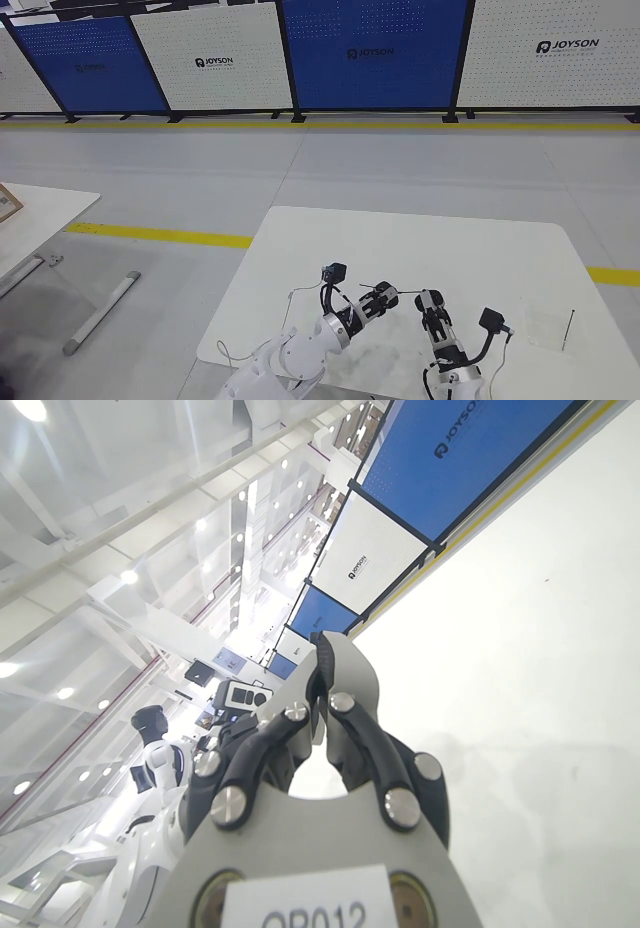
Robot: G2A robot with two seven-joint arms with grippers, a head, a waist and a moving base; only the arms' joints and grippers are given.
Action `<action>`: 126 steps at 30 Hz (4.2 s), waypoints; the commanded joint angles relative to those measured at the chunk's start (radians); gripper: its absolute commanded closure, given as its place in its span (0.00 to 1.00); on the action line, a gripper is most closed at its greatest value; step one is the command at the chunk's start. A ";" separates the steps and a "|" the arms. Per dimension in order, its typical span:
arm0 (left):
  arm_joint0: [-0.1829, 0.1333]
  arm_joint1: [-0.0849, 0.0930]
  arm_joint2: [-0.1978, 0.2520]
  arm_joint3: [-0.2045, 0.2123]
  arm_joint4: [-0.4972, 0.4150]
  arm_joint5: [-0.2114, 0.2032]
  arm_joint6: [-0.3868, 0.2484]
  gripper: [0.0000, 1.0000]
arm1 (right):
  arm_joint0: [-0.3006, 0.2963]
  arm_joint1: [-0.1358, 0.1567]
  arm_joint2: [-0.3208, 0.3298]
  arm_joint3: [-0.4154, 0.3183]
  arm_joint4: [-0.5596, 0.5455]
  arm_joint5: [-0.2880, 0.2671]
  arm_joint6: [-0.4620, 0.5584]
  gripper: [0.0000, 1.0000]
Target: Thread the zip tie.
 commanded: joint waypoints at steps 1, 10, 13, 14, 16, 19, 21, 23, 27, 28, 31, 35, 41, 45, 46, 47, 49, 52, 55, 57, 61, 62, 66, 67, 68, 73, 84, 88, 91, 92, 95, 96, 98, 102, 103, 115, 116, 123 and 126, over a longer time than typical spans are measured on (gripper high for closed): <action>0.000 0.000 0.000 0.000 0.001 -0.001 0.001 1.00 | 0.000 0.000 0.000 0.000 -0.001 0.001 0.000 1.00; 0.003 0.000 0.000 -0.002 0.012 -0.015 0.003 1.00 | 0.010 -0.002 -0.013 0.009 -0.021 0.018 0.010 1.00; 0.004 0.000 0.001 -0.002 0.016 -0.017 0.003 1.00 | 0.013 -0.002 -0.014 0.012 -0.021 0.018 0.011 1.00; 0.005 0.000 0.002 -0.002 0.017 -0.018 0.003 1.00 | 0.013 -0.002 -0.014 0.013 -0.021 0.018 0.011 1.00; 0.005 0.000 0.002 -0.002 0.019 -0.019 0.004 1.00 | 0.014 -0.002 -0.014 0.013 -0.021 0.017 0.012 1.00; 0.006 0.000 0.002 -0.003 0.020 -0.019 0.005 1.00 | 0.014 -0.002 -0.013 0.014 -0.021 0.015 0.011 1.00; 0.007 0.000 0.002 -0.003 0.020 -0.019 0.005 1.00 | 0.013 -0.002 -0.011 0.014 -0.020 0.013 0.011 1.00; 0.008 -0.001 0.002 -0.003 0.016 -0.019 0.006 1.00 | 0.013 -0.002 -0.010 0.015 -0.019 0.011 0.010 1.00; 0.008 -0.001 0.002 -0.003 0.016 -0.020 0.009 0.65 | 0.012 -0.002 -0.009 0.015 -0.018 0.011 0.007 1.00; 0.008 -0.001 0.002 -0.003 0.017 -0.020 0.010 0.64 | 0.011 -0.002 -0.009 0.015 -0.018 0.012 0.006 1.00; 0.009 -0.002 0.001 -0.001 0.018 -0.019 0.017 0.69 | 0.014 -0.002 -0.008 0.018 -0.016 0.021 0.007 1.00; 0.007 -0.003 -0.001 0.005 0.011 -0.017 0.022 0.77 | 0.018 -0.003 -0.010 0.022 -0.014 0.029 0.006 1.00; 0.010 -0.002 -0.014 0.003 0.004 -0.024 0.029 0.93 | 0.017 -0.004 -0.008 0.022 -0.014 0.033 0.001 1.00; 0.013 0.000 -0.022 -0.002 0.004 -0.026 0.027 1.00 | 0.016 -0.004 -0.008 0.020 -0.015 0.035 -0.002 1.00; 0.014 0.000 -0.023 -0.003 0.005 -0.027 0.026 1.00 | 0.015 -0.004 -0.008 0.020 -0.014 0.035 -0.003 1.00; 0.015 0.000 -0.023 -0.004 0.006 -0.027 0.026 0.99 | 0.015 -0.004 -0.008 0.019 -0.014 0.035 -0.004 1.00; 0.015 0.000 -0.025 -0.005 0.006 -0.027 0.025 0.99 | 0.015 -0.004 -0.009 0.017 -0.014 0.037 -0.004 1.00; 0.015 0.000 -0.028 -0.006 0.000 -0.029 0.024 0.98 | 0.015 -0.005 -0.008 0.014 -0.012 0.039 -0.004 1.00; 0.017 0.001 -0.032 -0.008 -0.001 -0.032 0.022 0.91 | 0.014 -0.005 -0.007 0.012 -0.012 0.041 -0.003 1.00; 0.019 0.002 -0.034 -0.009 0.000 -0.035 0.020 0.80 | 0.015 -0.005 -0.008 0.011 -0.012 0.044 -0.002 1.00; 0.022 0.003 -0.037 -0.012 0.006 -0.038 0.017 0.80 | 0.016 -0.006 -0.009 0.010 -0.012 0.047 -0.001 1.00; 0.022 0.003 -0.037 -0.013 0.006 -0.038 0.017 0.83 | 0.016 -0.006 -0.009 0.010 -0.012 0.047 -0.001 1.00; 0.023 0.003 -0.038 -0.012 0.008 -0.039 0.016 0.88 | 0.015 -0.006 -0.006 0.010 -0.004 0.044 -0.001 1.00; 0.023 0.003 -0.037 -0.012 0.009 -0.039 0.015 0.89 | 0.015 -0.006 -0.005 0.010 -0.002 0.043 -0.001 1.00; 0.023 0.003 -0.037 -0.011 0.009 -0.040 0.015 0.89 | 0.015 -0.006 -0.004 0.011 0.000 0.043 -0.001 1.00; 0.024 0.002 -0.036 -0.008 0.011 -0.045 0.018 0.90 | 0.015 -0.006 -0.002 0.013 0.009 0.039 -0.002 1.00; 0.026 0.002 -0.033 -0.007 0.021 -0.046 0.017 1.00 | 0.015 -0.006 -0.002 0.015 0.006 0.031 0.005 1.00; 0.027 0.001 -0.033 -0.008 0.005 -0.043 0.012 1.00 | 0.019 -0.005 0.000 0.015 0.009 0.038 0.029 0.00; 0.027 0.000 -0.037 -0.012 -0.031 -0.029 0.009 1.00 | 0.024 -0.001 -0.002 0.018 -0.010 0.013 0.078 0.00; 0.028 -0.001 -0.039 -0.017 -0.049 -0.023 0.008 1.00 | 0.024 0.001 0.004 0.018 -0.016 0.011 0.088 0.00; 0.038 0.000 -0.055 -0.041 -0.092 -0.018 0.010 1.00 | 0.019 0.003 0.011 0.015 -0.021 0.010 0.087 0.00; 0.045 0.000 -0.061 -0.052 -0.103 -0.015 0.019 1.00 | 0.017 0.003 0.015 0.015 -0.019 0.005 0.085 0.00; 0.061 0.002 -0.076 -0.076 -0.113 -0.008 0.045 1.00 | 0.012 0.005 0.023 0.016 -0.011 -0.006 0.084 0.00; 0.088 0.003 -0.096 -0.120 -0.122 0.002 0.087 1.00 | 0.010 0.007 0.032 0.019 0.000 -0.020 0.093 0.00; 0.093 0.003 -0.099 -0.128 -0.126 0.001 0.091 1.00 | 0.010 0.007 0.032 0.019 0.000 -0.020 0.093 0.00; 0.102 0.000 -0.101 -0.148 -0.218 0.013 0.067 1.00 | 0.011 0.008 0.032 0.005 -0.088 0.031 0.058 0.00; 0.103 -0.001 -0.107 -0.153 -0.256 0.020 0.062 1.00 | 0.010 0.009 0.031 0.000 -0.122 0.044 0.046 0.00; 0.121 -0.003 -0.143 -0.184 -0.424 0.022 0.038 1.00 | 0.024 0.012 0.002 -0.035 -0.320 0.195 0.091 0.00; 0.119 0.000 -0.151 -0.186 -0.452 0.040 -0.014 1.00 | 0.035 0.012 -0.025 -0.028 -0.399 0.240 0.145 0.00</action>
